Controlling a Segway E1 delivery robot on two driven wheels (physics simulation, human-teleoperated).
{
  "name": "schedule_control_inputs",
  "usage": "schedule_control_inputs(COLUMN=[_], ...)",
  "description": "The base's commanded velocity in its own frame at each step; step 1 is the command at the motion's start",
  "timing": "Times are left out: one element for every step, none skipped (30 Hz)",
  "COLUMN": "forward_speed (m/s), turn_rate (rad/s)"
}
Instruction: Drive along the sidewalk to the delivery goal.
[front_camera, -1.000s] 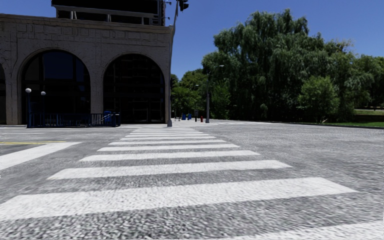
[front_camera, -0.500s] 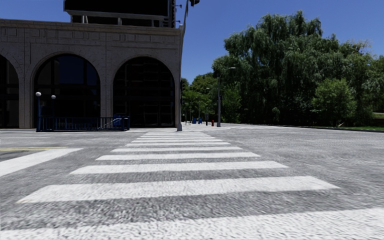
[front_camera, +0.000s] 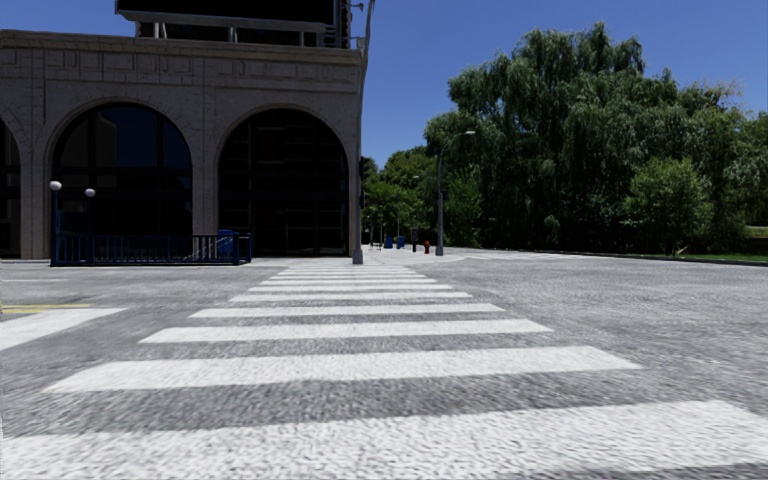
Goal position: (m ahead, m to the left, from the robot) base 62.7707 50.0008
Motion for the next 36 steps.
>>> schedule_control_inputs(forward_speed=[2.0, 2.0, 2.0, 2.0, 2.0, 2.0, 2.0, 2.0, 2.0, 2.0, 2.0, 2.0, 2.0, 2.0, 2.0, 2.0, 2.0, 2.0, 2.0, 2.0, 2.0, 2.0, 2.0, 2.0, 2.0, 2.0, 2.0, 2.0, 2.0, 2.0, 2.0, 2.0, 2.0, 2.0, 2.0, 2.0], turn_rate=[0.0, 0.0, 0.0, 0.0, 0.0, 0.0, 0.0, 0.0, 0.0, 0.0, 0.0, 0.0, 0.0, 0.0, 0.0, 0.0, 0.0, 0.0, 0.0, 0.0, 0.0, 0.0, 0.0, 0.0, 0.0, 0.0, 0.0, 0.0, 0.0, 0.0, 0.0, 0.0, 0.0, 0.0, 0.0, 0.0])
